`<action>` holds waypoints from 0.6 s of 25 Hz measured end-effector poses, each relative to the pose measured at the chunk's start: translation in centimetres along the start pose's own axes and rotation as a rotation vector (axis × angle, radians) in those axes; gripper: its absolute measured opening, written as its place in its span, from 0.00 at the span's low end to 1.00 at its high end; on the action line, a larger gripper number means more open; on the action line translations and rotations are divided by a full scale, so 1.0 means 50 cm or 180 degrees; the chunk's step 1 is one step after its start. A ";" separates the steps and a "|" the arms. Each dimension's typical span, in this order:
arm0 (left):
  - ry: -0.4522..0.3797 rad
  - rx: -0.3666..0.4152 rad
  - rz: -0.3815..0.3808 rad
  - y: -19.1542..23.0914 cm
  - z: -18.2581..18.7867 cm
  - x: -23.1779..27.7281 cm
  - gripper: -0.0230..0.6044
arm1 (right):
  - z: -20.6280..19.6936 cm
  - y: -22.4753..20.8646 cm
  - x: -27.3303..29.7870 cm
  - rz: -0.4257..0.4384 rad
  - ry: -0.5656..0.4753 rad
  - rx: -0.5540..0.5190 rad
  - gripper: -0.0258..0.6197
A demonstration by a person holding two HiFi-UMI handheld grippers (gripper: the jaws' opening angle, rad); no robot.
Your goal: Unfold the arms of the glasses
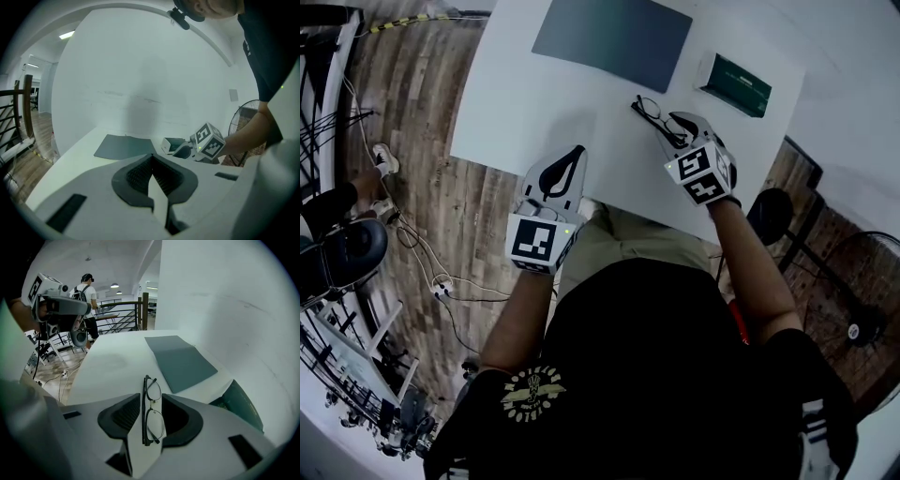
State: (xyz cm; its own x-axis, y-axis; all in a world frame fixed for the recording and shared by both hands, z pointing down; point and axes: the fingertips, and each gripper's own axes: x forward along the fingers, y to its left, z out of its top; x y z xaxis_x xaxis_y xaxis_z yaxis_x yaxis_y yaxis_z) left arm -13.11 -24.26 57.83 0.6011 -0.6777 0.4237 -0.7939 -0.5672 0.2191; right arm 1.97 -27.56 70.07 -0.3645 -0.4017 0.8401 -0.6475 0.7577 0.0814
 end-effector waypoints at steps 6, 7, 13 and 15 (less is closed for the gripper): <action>0.0048 -0.0061 0.0046 0.004 -0.018 -0.009 0.05 | -0.018 -0.005 0.040 -0.0020 0.0214 -0.0119 0.27; 0.0053 -0.0072 0.0067 0.005 -0.020 -0.011 0.05 | -0.022 -0.007 0.047 -0.0031 0.0259 -0.0164 0.27; 0.0112 -0.0116 0.0142 0.005 -0.038 -0.024 0.05 | -0.056 -0.013 0.076 -0.0112 0.0632 -0.0386 0.16; 0.0102 -0.0100 0.0153 0.008 -0.032 -0.030 0.05 | -0.056 -0.021 0.076 -0.0203 0.0714 -0.0465 0.14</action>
State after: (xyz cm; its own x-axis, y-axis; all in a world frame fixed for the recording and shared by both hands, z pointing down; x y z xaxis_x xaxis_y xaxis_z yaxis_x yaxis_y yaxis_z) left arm -14.49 -22.74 58.70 0.5594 -0.6881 0.4622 -0.8245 -0.5191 0.2252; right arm 3.14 -28.46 74.66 -0.1582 -0.3393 0.9273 -0.5549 0.8073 0.2007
